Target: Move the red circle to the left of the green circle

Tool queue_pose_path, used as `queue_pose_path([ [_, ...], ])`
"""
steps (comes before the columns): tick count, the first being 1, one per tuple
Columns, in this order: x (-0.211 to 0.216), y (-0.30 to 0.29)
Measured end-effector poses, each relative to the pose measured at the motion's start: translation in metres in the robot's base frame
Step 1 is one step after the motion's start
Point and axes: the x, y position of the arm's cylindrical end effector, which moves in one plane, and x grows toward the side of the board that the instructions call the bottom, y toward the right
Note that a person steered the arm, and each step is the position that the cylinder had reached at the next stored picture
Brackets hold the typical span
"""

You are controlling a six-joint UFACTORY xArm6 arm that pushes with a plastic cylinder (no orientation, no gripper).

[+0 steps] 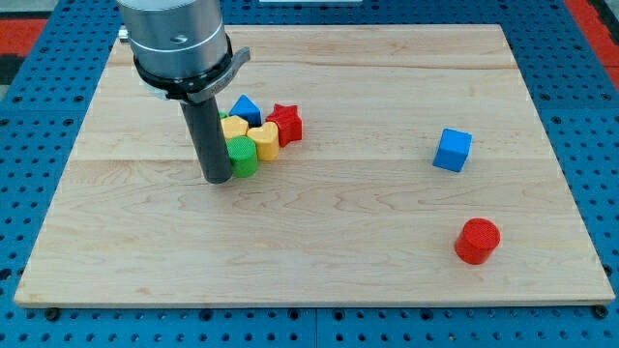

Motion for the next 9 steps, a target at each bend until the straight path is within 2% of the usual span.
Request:
queue_pose_path([
  [1,0.022,0.044],
  [2,0.035,0.118],
  [3,0.038,0.224],
  [4,0.041,0.294],
  [5,0.078,0.312],
  [8,0.088,0.210],
  [9,0.088,0.153],
])
